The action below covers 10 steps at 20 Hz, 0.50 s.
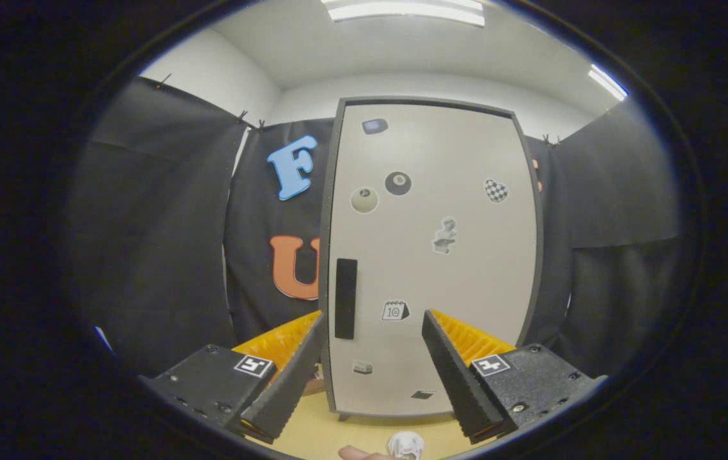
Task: Open the shoe cabinet door, grab the shoes and put them into the shoe cabinet, then close the shoe cabinet door.
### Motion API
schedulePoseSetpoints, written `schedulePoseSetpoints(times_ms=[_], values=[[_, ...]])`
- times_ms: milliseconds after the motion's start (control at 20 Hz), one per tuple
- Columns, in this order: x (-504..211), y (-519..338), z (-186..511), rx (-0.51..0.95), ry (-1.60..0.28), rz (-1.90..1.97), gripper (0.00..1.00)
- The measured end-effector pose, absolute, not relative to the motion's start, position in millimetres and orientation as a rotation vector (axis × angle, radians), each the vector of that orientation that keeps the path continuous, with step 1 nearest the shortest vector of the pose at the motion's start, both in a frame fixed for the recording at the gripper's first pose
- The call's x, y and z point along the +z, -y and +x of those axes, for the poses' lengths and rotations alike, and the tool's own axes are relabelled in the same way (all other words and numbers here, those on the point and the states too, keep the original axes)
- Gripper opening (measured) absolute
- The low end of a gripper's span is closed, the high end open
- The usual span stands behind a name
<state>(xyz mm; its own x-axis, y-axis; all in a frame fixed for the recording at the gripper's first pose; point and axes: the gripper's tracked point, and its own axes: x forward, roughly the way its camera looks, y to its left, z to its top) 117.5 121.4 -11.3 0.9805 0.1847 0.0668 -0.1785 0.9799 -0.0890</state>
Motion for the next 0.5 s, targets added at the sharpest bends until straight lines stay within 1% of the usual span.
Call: schedulePoseSetpoints(times_ms=[300,400,500], values=[[-9.0,-148.5,187.1,0.186,0.077,-0.079,0.98],[-13.2,-145.5,207.0,0.148,0.057,-0.086,0.98],[-14.1,-160.0,219.9,0.192,0.046,-0.076,0.98]])
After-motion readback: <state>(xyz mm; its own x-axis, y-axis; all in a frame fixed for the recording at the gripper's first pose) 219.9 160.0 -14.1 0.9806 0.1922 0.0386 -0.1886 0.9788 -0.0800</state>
